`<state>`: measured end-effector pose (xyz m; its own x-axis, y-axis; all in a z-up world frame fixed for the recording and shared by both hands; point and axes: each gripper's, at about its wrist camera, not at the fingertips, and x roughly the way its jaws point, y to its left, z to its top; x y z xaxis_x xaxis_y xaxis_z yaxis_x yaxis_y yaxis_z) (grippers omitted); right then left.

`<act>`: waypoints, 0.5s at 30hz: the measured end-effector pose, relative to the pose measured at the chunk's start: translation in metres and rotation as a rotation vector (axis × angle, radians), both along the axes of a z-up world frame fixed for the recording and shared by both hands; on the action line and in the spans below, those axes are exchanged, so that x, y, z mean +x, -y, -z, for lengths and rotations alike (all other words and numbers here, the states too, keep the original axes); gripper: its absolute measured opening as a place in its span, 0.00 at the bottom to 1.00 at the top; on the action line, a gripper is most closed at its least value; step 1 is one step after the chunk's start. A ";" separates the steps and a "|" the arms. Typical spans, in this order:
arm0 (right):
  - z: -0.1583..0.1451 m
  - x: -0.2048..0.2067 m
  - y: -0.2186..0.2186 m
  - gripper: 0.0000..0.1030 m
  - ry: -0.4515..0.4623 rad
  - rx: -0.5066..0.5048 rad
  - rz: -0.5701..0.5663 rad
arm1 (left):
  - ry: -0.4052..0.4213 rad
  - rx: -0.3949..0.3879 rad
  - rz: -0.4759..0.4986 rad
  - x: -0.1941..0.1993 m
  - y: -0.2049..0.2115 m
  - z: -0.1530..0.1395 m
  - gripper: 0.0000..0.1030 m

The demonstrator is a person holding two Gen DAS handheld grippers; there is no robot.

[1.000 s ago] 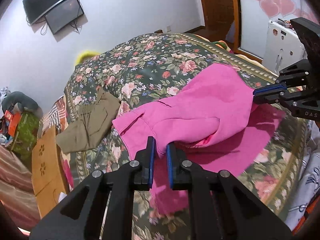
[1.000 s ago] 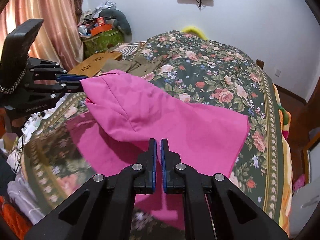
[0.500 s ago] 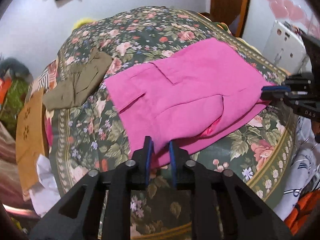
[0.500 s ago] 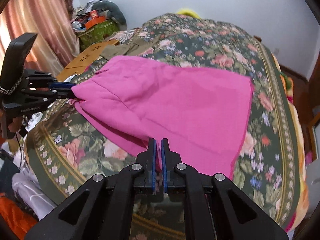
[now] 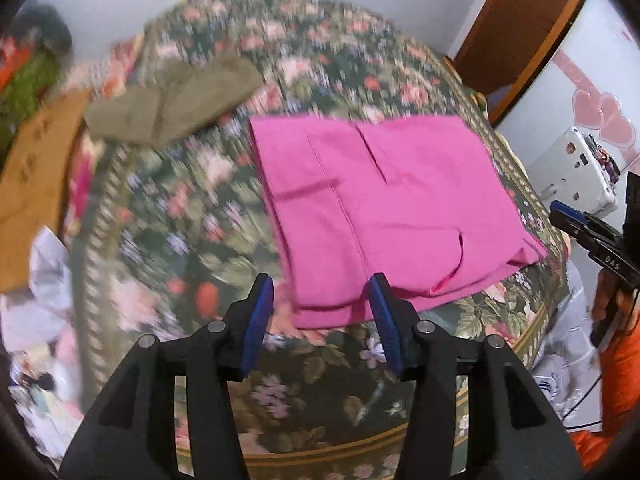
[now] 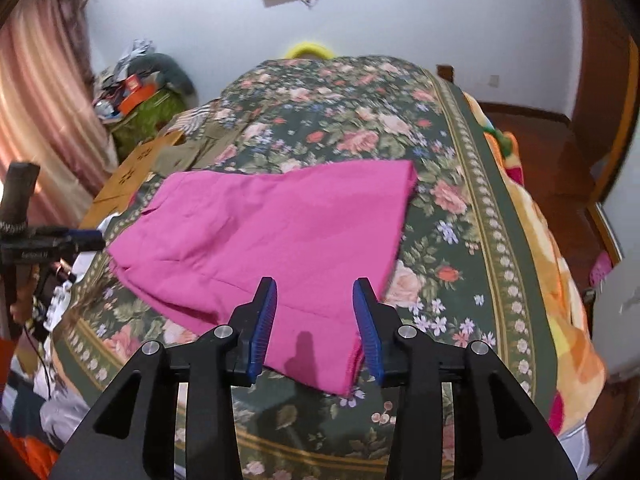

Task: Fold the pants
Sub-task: 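Lower the folded trousers onto the bed and open both grippers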

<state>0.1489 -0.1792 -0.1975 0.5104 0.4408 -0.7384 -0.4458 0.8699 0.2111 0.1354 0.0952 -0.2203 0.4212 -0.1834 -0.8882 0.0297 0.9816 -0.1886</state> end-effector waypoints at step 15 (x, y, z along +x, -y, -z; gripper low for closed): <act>0.047 -0.008 -0.016 0.35 -0.087 -0.087 -0.055 | 0.012 0.115 0.008 -0.004 0.019 0.012 0.15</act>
